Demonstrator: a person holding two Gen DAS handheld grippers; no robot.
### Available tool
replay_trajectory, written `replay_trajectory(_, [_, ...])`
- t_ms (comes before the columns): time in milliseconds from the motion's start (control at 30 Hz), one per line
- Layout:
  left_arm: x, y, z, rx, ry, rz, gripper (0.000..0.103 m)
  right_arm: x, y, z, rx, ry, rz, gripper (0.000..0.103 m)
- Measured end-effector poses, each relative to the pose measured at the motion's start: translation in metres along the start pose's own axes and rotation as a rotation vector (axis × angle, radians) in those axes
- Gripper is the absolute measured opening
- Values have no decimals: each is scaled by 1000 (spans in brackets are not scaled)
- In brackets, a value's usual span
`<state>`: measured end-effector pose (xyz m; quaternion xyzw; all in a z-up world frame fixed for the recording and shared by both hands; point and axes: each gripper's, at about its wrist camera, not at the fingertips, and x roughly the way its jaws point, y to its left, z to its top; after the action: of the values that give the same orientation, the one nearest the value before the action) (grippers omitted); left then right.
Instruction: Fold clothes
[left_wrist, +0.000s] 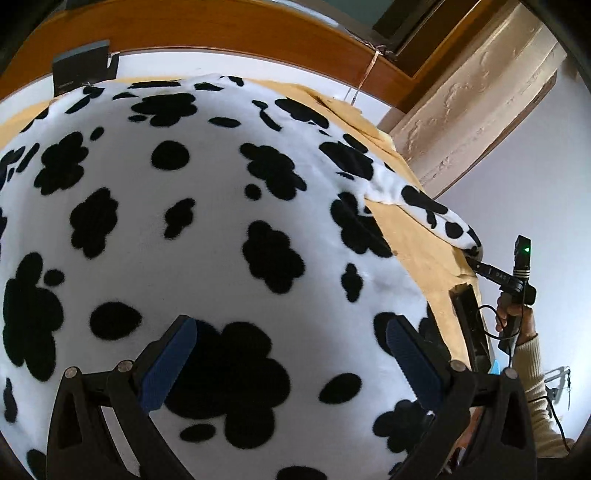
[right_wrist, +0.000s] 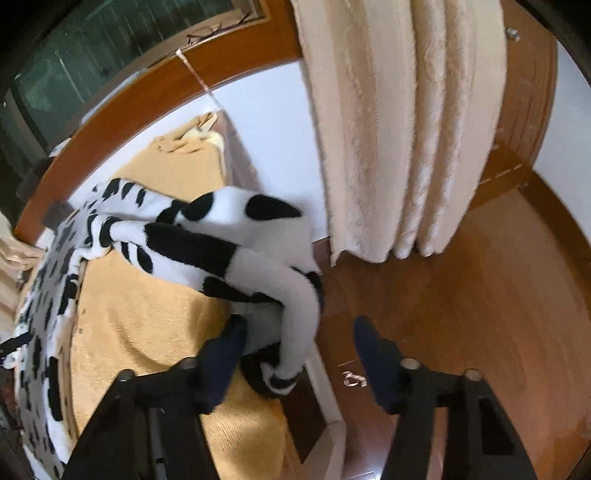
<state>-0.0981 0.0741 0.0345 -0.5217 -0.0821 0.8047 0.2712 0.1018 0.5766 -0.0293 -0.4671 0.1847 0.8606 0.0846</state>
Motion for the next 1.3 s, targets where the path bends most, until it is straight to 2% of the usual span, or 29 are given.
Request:
replay_trajectory(67, [2,1,2,-1,4,-4,103,0,2,-1,0,-3,28,37])
replay_trajectory(100, [3,2,3,-1,6,-7,103,-2,4,-1,-6,-8,28,20])
replay_trajectory(133, [5,2,4,-2,8,-8,103,-2,8,0,-17,-12,5,12])
replay_trajectory(300, [8,7,6,-7,14,-16,103,-16,18,7,-41,-73,-111,10])
replay_trajectory(467, [6,15,7,-19,0,-15,103,-36,37,21,-130,-190,-383,10])
replay_trajectory(633, [1,29,4,-55,-22,-27,103,-52,88,40,-292,-367,-679,10])
replay_trajectory(767, [-6,42,-1,-79,-41,-27,103,-67,138,60,-391,-542,-787,10])
replay_trajectory(867, [-15,54,-3,-102,-64,-31,103,-73,183,77,-439,-639,-754,10])
replay_trajectory(1000, [-29,76,-7,-154,-108,-38,103,-69,247,98,-510,-715,-673,10])
replay_trajectory(1167, [-48,114,-14,-254,-177,-46,103,-55,346,112,-604,-792,-510,10])
replay_trajectory(1300, [-65,147,-21,-355,-257,-30,103,-39,430,102,-722,-811,-367,10])
